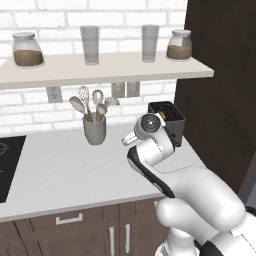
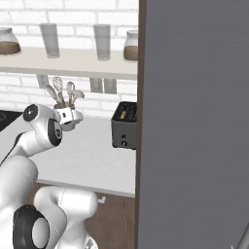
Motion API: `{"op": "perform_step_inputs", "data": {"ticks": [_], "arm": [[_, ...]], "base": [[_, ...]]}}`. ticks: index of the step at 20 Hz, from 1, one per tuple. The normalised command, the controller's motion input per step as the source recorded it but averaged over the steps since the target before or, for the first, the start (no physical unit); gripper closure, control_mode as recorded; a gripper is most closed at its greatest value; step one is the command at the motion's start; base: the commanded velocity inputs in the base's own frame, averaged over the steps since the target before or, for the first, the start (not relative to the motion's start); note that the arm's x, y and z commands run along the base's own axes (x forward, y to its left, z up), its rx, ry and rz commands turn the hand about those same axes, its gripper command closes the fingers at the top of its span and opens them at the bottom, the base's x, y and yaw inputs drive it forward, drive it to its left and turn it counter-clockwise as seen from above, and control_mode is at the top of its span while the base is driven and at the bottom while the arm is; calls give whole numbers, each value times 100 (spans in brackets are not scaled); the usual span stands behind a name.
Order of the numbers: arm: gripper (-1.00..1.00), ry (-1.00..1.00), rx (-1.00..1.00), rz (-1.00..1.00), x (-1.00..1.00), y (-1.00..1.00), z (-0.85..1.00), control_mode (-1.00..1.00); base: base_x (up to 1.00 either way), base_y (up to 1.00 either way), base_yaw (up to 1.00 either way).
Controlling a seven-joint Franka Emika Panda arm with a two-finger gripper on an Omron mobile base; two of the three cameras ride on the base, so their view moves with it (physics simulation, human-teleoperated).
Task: Start the toaster. Once the lever pops up, take the bread to the plate on the dining counter.
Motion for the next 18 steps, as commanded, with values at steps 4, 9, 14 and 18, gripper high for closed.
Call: {"op": "perform_step_inputs", "data": {"ticks": [4, 9, 14, 18], "arm": [[-100, 0, 0, 0, 0, 0, 0, -100], [-100, 0, 0, 0, 0, 0, 0, -100], [-100, 0, 0, 0, 0, 0, 0, -100], [-100, 0, 0, 0, 0, 0, 0, -100]], "base": [[0, 0, 0], [0, 0, 0], [0, 0, 0], [0, 0, 0]]}}
